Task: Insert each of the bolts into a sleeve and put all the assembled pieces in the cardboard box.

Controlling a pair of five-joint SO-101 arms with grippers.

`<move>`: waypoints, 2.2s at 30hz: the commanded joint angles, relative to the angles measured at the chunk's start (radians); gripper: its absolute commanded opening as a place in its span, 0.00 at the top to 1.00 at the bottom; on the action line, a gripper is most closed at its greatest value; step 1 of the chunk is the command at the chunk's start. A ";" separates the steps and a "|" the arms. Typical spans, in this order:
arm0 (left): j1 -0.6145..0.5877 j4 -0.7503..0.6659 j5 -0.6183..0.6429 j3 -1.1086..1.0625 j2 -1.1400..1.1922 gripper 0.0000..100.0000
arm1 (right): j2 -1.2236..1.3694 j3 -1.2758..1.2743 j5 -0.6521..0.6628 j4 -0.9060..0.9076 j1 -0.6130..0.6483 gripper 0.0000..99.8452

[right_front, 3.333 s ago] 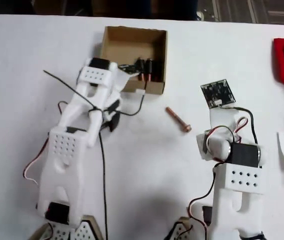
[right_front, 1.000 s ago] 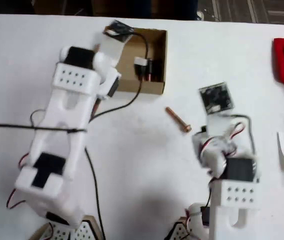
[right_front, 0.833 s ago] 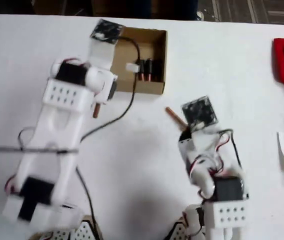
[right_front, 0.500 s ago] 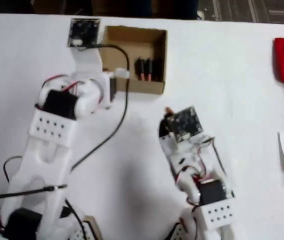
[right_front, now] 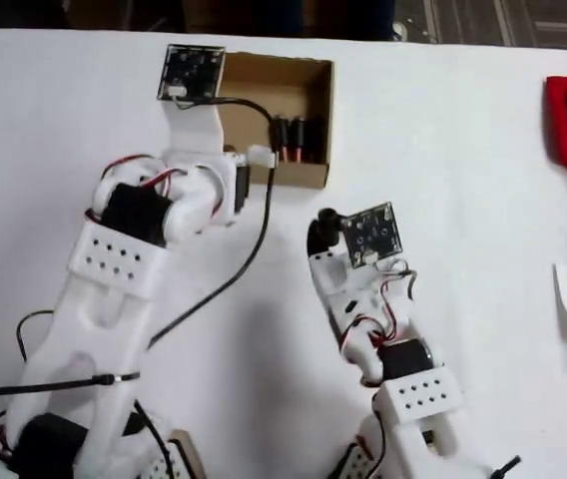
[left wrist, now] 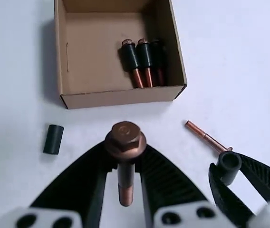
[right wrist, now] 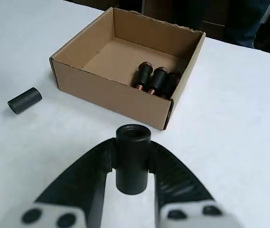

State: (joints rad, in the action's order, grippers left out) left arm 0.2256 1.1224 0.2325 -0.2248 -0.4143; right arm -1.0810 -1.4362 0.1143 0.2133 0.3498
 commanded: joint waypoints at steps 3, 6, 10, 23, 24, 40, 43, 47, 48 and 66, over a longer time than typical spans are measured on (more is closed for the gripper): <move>0.026 -0.245 0.127 -0.071 -0.052 0.97 | 0.004 0.008 -0.009 -0.031 0.087 0.98; 0.072 -0.338 0.256 -0.104 -0.054 0.97 | 0.004 0.008 -0.009 -0.050 0.122 0.98; 0.141 -0.387 0.269 -0.111 -0.052 0.97 | 0.004 0.008 -0.009 -0.051 0.114 0.98; 0.172 -0.408 0.272 -0.113 -0.049 0.97 | -0.113 -0.011 -0.011 -0.044 0.104 0.98; 0.172 -0.393 0.272 -0.113 -0.051 0.97 | -0.119 -0.017 -0.011 -0.044 0.104 0.98; 0.178 -0.269 0.373 -0.113 -0.051 0.97 | -0.124 -0.037 -0.011 -0.051 0.104 0.98; 0.196 -0.265 0.379 -0.107 -0.052 0.97 | -0.124 -0.037 -0.011 -0.051 0.104 0.98; 0.192 -0.265 0.379 -0.102 -0.054 0.97 | -0.124 -0.037 -0.011 -0.051 0.102 0.98; 0.189 -0.265 0.379 -0.102 -0.055 0.97 | -0.124 -0.037 -0.011 -0.051 0.102 0.98; 0.190 -0.198 0.381 -0.113 -0.130 0.97 | -0.124 -0.034 -0.011 -0.051 0.102 0.98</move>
State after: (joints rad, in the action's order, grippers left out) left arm 0.4112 0.9383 0.6068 -0.3429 -0.4971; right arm -1.1715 -1.4822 0.1097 0.1872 0.4603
